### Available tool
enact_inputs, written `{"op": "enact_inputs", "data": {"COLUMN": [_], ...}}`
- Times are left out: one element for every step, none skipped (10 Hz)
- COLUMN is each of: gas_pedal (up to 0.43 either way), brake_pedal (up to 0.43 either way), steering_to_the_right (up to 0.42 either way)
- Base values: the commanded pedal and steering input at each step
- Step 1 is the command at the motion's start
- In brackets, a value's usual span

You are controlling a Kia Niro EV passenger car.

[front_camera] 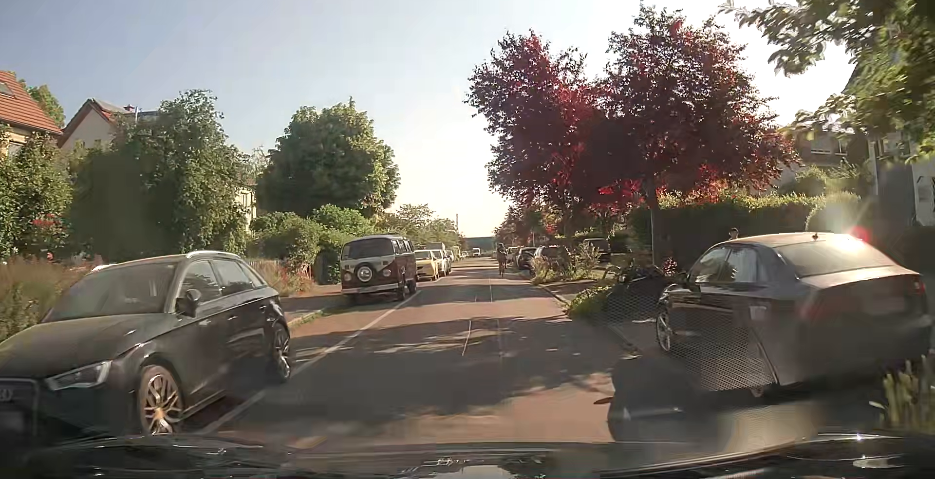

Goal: Follow the waypoints while adhering to traffic rules and regulations

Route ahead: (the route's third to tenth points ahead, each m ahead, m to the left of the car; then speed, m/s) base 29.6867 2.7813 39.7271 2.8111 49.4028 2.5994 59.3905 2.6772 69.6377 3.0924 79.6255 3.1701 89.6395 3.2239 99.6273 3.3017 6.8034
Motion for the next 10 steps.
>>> {"op": "enact_inputs", "data": {"gas_pedal": [0.079,0.079,0.079,0.028,0.028,0.020,0.020,0.020,0.008,0.008], "brake_pedal": [0.000,0.000,0.000,0.000,0.000,0.000,0.000,0.000,0.000,0.000], "steering_to_the_right": [0.004,0.004,0.004,0.003,0.003,0.004,0.004,0.000,-0.002,-0.001]}}
